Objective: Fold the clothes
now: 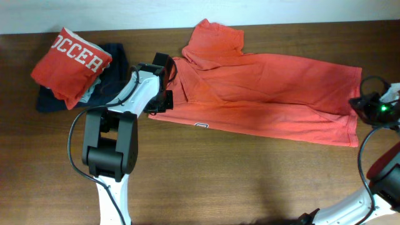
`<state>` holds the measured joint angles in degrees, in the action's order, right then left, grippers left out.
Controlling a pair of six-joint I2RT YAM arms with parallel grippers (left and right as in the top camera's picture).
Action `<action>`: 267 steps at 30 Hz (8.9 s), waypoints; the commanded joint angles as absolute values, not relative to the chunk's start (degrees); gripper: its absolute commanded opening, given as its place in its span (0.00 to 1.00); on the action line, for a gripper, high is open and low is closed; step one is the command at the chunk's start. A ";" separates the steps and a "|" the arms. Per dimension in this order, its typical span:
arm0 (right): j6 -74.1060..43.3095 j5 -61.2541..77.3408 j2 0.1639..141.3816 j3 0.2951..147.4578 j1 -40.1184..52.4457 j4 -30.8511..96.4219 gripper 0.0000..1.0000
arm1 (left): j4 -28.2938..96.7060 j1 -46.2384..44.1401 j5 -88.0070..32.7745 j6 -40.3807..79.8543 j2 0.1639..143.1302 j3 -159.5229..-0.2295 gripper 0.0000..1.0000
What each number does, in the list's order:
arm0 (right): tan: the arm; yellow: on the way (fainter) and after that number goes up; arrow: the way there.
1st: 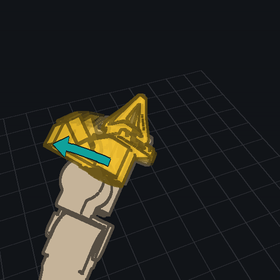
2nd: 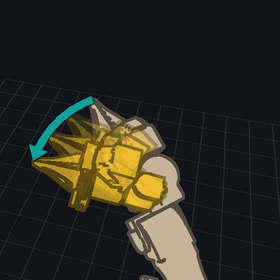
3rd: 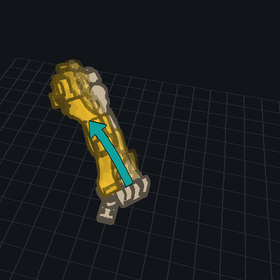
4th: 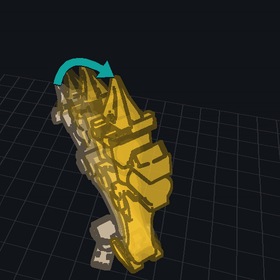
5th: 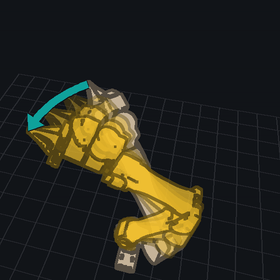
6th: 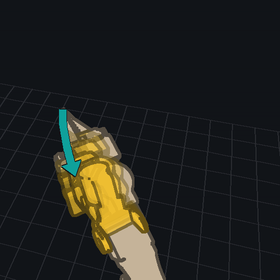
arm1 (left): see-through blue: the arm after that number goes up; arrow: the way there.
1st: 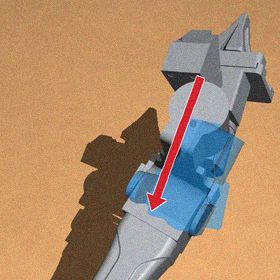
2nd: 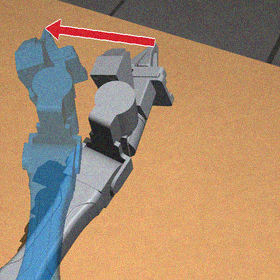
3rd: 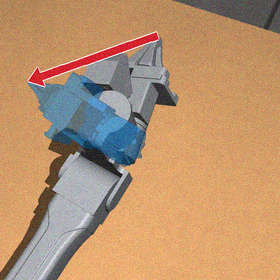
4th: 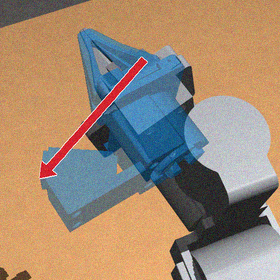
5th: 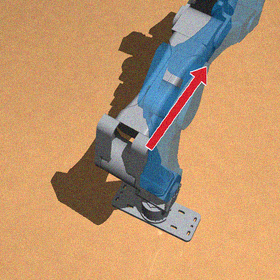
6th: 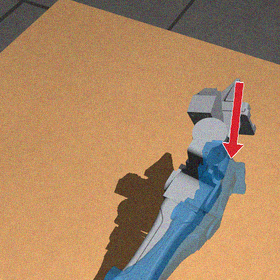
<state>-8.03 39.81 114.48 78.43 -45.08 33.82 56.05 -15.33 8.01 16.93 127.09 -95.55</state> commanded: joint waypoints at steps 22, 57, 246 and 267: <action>5.69 6.57 114.59 81.54 -26.24 49.69 0.04 | 55.37 -14.83 9.04 17.06 128.68 -95.18 0.09; 3.60 4.05 115.90 80.88 -23.68 52.25 0.04 | 55.40 -14.83 8.86 17.06 128.68 -95.18 0.09; -9.47 7.14 109.97 95.90 -42.02 66.02 0.99 | 80.07 -12.36 -12.32 8.08 131.48 -117.99 0.00; -9.45 7.09 109.97 95.90 -42.02 66.02 0.99 | 70.02 -15.40 -11.88 12.64 131.57 -102.54 0.00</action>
